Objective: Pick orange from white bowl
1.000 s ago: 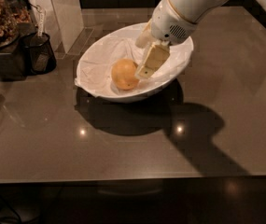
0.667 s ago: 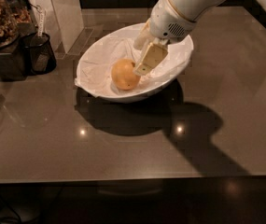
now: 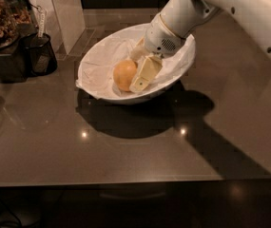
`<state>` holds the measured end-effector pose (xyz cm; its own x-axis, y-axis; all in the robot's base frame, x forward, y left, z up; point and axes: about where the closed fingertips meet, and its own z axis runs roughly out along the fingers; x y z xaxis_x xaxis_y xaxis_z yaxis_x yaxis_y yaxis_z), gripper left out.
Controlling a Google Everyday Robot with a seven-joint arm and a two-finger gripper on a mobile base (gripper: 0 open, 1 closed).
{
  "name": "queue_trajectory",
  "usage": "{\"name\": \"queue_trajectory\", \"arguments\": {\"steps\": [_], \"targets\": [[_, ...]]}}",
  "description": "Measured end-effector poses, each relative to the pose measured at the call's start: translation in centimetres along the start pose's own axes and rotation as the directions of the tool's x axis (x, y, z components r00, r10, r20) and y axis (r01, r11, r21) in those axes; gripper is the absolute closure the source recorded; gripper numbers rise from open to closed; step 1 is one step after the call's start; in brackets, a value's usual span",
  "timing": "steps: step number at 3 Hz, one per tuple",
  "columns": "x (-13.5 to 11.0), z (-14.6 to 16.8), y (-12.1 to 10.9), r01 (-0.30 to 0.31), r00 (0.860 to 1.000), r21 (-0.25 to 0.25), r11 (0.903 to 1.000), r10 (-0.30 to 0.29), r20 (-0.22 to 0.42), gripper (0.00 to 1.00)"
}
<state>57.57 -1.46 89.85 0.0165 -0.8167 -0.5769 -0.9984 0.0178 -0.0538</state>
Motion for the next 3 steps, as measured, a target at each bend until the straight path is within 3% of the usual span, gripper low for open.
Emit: {"name": "queue_trajectory", "arguments": {"steps": [1,3], "targets": [[1.0,2.0,-0.4,-0.026,0.999,-0.041,0.9989,0.027,0.027,0.26],[0.4,3.0,-1.5,-0.025,0.998,-0.059,0.998,0.028,0.051,0.25]]}}
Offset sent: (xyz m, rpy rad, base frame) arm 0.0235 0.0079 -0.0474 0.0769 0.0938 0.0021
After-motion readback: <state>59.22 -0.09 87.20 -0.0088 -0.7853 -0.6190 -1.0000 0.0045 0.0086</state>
